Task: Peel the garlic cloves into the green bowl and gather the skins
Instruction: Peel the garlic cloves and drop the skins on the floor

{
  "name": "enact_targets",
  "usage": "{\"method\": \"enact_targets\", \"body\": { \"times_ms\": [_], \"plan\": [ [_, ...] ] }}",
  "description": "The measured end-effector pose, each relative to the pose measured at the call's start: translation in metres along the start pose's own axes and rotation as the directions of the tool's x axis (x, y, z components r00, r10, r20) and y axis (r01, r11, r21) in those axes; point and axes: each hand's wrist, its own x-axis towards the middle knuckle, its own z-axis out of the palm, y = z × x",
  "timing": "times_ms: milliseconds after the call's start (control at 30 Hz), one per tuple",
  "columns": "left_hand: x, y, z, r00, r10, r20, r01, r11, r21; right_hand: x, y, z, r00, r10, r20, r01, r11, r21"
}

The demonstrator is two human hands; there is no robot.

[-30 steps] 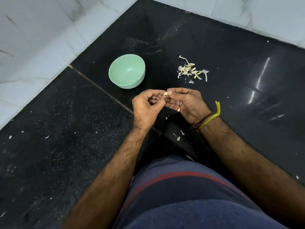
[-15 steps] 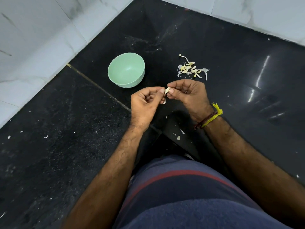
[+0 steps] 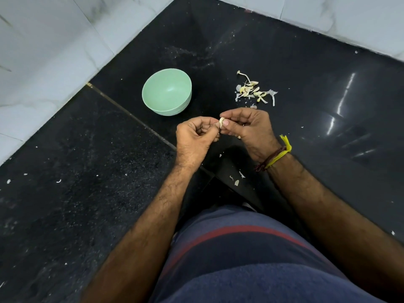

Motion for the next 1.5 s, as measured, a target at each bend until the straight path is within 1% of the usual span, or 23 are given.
{"method": "enact_targets", "body": {
  "times_ms": [100, 300, 500, 633, 733, 833, 900, 1000, 1100, 1200, 1300, 1400, 1500],
  "plan": [
    [0.000, 0.000, 0.002, 1.000, -0.004, 0.001, 0.004, 1.000, 0.005, 0.002, 0.003, -0.004, 0.998, 0.051, 0.034, -0.052, 0.997, 0.056],
    [0.002, 0.005, 0.007, 0.999, -0.046, -0.020, 0.046, 0.999, 0.001, 0.006, 0.003, -0.008, 0.991, 0.105, 0.086, -0.113, 0.988, 0.105],
    [0.002, 0.006, 0.008, 0.984, -0.180, -0.009, 0.179, 0.982, -0.057, 0.005, 0.005, -0.009, 0.975, 0.172, 0.140, -0.194, 0.969, 0.156],
    [0.001, 0.005, 0.009, 0.982, -0.190, -0.005, 0.190, 0.981, -0.038, 0.005, 0.003, -0.006, 0.972, 0.196, 0.128, -0.216, 0.961, 0.170],
    [-0.001, -0.001, 0.010, 0.987, -0.156, -0.028, 0.156, 0.987, 0.031, 0.004, 0.005, 0.001, 0.974, 0.219, 0.054, -0.225, 0.966, 0.129],
    [-0.001, -0.007, 0.009, 0.994, -0.093, -0.064, 0.103, 0.980, 0.168, -0.001, 0.004, 0.007, 0.977, 0.209, -0.032, -0.209, 0.978, 0.002],
    [-0.001, -0.007, 0.007, 0.998, -0.029, -0.058, 0.045, 0.960, 0.277, -0.003, 0.001, 0.009, 0.979, 0.200, -0.043, -0.202, 0.977, -0.063],
    [0.000, -0.005, 0.004, 0.998, 0.061, -0.020, -0.047, 0.909, 0.413, -0.001, -0.004, 0.008, 0.976, 0.219, -0.016, -0.219, 0.970, -0.102],
    [0.001, -0.005, 0.002, 0.995, 0.097, 0.003, -0.088, 0.887, 0.453, 0.003, -0.008, 0.005, 0.958, 0.286, 0.026, -0.285, 0.958, -0.043],
    [0.002, -0.008, 0.001, 0.993, 0.112, -0.030, -0.088, 0.895, 0.437, 0.007, -0.009, 0.001, 0.944, 0.330, -0.010, -0.329, 0.944, 0.036],
    [0.007, -0.018, -0.003, 0.988, 0.123, -0.092, -0.070, 0.893, 0.445, 0.013, -0.012, -0.002, 0.954, 0.297, -0.046, -0.295, 0.954, 0.049],
    [0.019, -0.035, -0.007, 0.992, 0.112, -0.064, -0.064, 0.860, 0.506, 0.024, -0.014, -0.003, 0.963, 0.261, -0.066, -0.256, 0.964, 0.070],
    [0.033, -0.055, -0.011, 0.997, 0.061, -0.040, -0.027, 0.821, 0.570, 0.035, -0.020, 0.000, 0.963, 0.269, -0.033, -0.262, 0.955, 0.141]
  ]
}}
